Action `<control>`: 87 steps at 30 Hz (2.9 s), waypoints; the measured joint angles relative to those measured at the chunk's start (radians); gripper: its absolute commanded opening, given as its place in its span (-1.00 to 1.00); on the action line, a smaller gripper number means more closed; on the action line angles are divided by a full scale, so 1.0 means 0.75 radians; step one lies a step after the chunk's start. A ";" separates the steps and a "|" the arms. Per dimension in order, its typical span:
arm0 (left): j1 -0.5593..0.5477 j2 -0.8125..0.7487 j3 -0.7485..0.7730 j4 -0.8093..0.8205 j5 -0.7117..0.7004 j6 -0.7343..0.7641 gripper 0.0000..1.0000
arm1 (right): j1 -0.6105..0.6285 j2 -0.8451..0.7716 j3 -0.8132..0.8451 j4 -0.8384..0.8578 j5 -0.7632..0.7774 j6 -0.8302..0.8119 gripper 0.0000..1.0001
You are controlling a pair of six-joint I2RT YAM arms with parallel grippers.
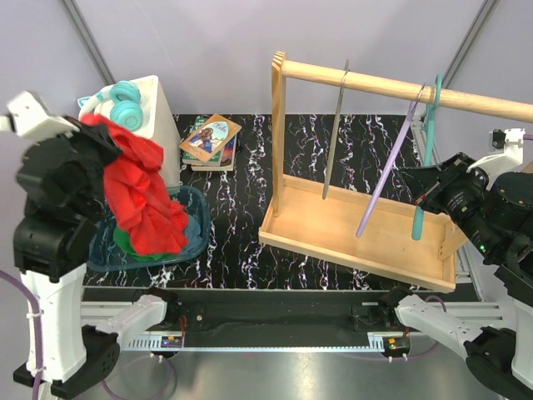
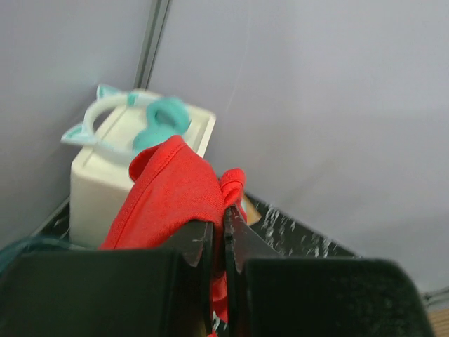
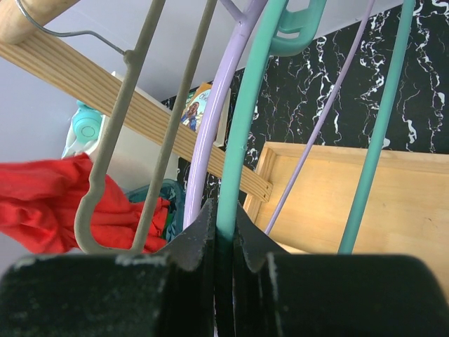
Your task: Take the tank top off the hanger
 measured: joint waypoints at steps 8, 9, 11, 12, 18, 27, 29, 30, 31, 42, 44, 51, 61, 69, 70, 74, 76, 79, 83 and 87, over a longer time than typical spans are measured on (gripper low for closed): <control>0.027 -0.279 -0.808 -0.040 0.045 -0.172 -1.00 | 0.000 0.000 -0.001 0.000 0.003 0.016 -1.00; 0.045 -0.278 -0.874 -0.045 0.075 -0.197 -1.00 | 0.000 0.000 -0.001 0.001 0.003 0.019 -1.00; 0.091 -0.242 -1.012 -0.055 0.153 -0.257 -1.00 | 0.000 0.000 -0.001 0.001 0.003 0.023 -1.00; 0.118 -0.212 -1.074 -0.054 0.193 -0.292 -1.00 | 0.000 0.000 -0.001 0.001 0.003 0.026 -1.00; 0.336 -0.159 -1.382 -0.049 0.413 -0.450 -0.86 | 0.000 -0.002 -0.003 0.001 0.003 0.053 -1.00; 0.543 -0.024 -1.382 -0.061 0.701 -0.408 0.22 | 0.000 -0.008 -0.013 0.001 0.003 0.095 -1.00; 0.541 -0.063 -1.334 -0.102 0.698 -0.409 0.32 | 0.000 -0.008 -0.014 0.000 0.004 0.103 -1.00; 0.540 -0.080 -1.304 -0.118 0.697 -0.409 0.33 | 0.000 -0.008 -0.014 0.001 0.004 0.109 -1.00; 0.536 -0.097 -1.276 -0.129 0.697 -0.410 0.36 | 0.000 -0.008 -0.014 0.001 0.007 0.114 -1.00; 0.448 -0.158 -1.033 -0.203 0.746 -0.369 0.92 | 0.000 0.027 0.035 -0.017 0.039 0.171 -1.00; 0.437 -0.188 -0.984 -0.204 0.756 -0.362 0.96 | 0.000 0.043 0.054 -0.036 0.044 0.182 -1.00; 0.376 -0.204 -0.830 -0.190 0.844 -0.352 0.98 | 0.000 0.001 0.002 -0.045 0.105 0.255 -0.99; 0.018 -0.213 -0.830 0.067 1.050 -0.410 0.98 | 0.000 -0.213 -0.187 -0.025 0.211 0.399 0.07; -0.412 -0.173 -0.969 0.185 1.033 -0.500 0.98 | 0.000 -0.297 -0.289 -0.027 0.207 0.476 0.77; -0.485 -0.162 -0.973 0.192 1.031 -0.508 0.98 | 0.000 -0.317 -0.296 -0.033 0.204 0.485 0.87; -0.700 -0.072 -0.977 0.251 1.019 -0.540 0.98 | 0.000 -0.420 -0.335 -0.107 0.165 0.515 0.99; -0.805 -0.023 -0.977 0.279 1.010 -0.551 0.98 | 0.000 -0.469 -0.342 -0.141 0.145 0.522 0.99; -0.975 0.068 -0.976 0.337 0.994 -0.565 0.98 | 0.000 -0.549 -0.342 -0.194 0.134 0.545 0.99; -1.106 0.165 -0.974 0.401 0.995 -0.584 0.98 | 0.003 -0.684 -0.360 -0.232 0.134 0.620 0.99; -1.152 0.206 -0.975 0.451 1.009 -0.606 0.98 | 0.008 -0.870 -0.513 -0.240 0.070 0.727 0.99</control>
